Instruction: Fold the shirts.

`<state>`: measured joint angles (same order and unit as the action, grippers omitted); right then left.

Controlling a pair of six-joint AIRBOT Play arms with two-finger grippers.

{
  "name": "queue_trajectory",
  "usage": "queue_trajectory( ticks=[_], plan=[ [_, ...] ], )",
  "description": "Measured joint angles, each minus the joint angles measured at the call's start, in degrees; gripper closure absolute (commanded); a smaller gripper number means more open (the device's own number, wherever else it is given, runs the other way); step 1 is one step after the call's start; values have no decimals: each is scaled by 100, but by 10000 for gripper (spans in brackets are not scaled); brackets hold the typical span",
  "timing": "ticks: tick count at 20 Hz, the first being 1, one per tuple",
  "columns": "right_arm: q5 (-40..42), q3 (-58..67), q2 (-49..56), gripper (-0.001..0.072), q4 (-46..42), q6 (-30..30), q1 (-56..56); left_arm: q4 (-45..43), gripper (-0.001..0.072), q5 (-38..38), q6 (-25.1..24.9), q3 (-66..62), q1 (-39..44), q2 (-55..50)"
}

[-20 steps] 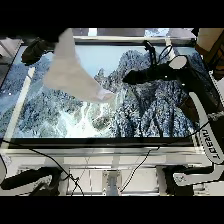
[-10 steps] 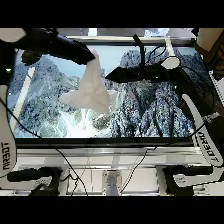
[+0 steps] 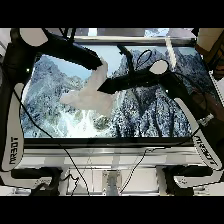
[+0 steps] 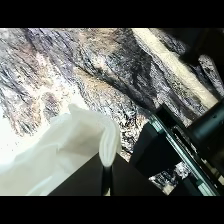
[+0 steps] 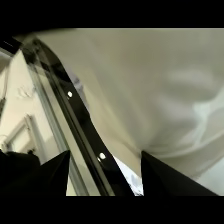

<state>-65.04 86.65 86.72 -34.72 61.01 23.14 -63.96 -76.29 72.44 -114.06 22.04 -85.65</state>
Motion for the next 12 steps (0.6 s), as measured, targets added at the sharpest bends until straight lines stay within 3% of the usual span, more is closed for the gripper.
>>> queue_trajectory(
  ticks=[7, 12],
  plan=[
    [197, -2, 42, 193, -750, 315, 98, 238, 696, 544, 17, -160, 11, -15],
    [1019, -2, 57, 193, -693, 435, 116, 1054, 697, 693, -72, -232, 24, 7]
  ],
)
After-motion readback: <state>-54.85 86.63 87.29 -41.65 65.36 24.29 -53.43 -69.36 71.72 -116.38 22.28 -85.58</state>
